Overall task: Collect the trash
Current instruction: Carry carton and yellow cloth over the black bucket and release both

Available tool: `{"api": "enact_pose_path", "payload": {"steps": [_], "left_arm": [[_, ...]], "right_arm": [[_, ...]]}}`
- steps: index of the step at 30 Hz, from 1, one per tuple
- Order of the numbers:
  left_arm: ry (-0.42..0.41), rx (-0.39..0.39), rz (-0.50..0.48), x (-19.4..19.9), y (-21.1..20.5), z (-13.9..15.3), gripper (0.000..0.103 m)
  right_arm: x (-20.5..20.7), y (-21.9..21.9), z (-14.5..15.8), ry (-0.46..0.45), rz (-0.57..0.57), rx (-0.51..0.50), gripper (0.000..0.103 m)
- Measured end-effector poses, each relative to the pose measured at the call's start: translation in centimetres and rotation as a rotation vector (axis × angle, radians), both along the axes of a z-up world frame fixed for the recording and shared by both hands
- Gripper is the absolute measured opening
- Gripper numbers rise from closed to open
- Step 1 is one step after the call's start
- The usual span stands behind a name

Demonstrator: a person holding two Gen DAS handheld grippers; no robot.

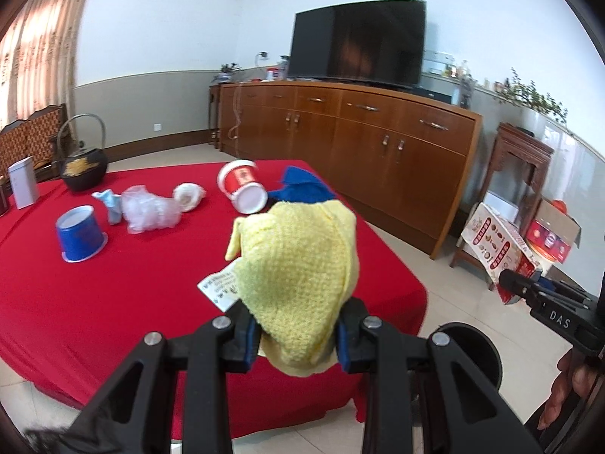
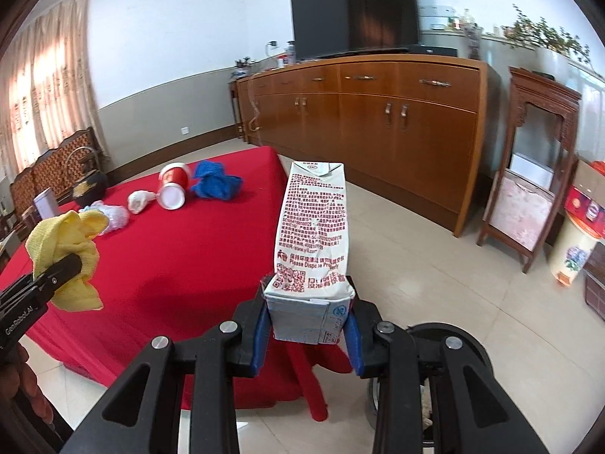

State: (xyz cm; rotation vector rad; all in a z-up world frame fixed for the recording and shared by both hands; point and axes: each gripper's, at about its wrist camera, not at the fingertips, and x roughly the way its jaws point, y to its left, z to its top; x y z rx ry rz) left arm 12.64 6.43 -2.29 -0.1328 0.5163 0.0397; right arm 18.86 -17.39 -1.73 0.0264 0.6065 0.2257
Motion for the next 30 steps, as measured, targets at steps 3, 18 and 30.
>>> {"api": "enact_pose_path", "payload": {"steps": [3, 18, 30], "left_arm": [[0.0, -0.001, -0.033, 0.4, -1.2, 0.0, 0.032], [0.016, 0.007, -0.194, 2.5, -8.5, -0.4, 0.032], [0.103, 0.017, -0.404, 5.1, -18.6, -2.9, 0.033]], "right_arm": [[-0.2, -1.7, -0.1, 0.002, -0.034, -0.002, 0.036], [-1.0, -8.6, -1.2, 0.028, -0.166, -0.013, 0.036], [-1.1, -15.2, -4.7, 0.099, -0.252, -0.03, 0.036]]}}
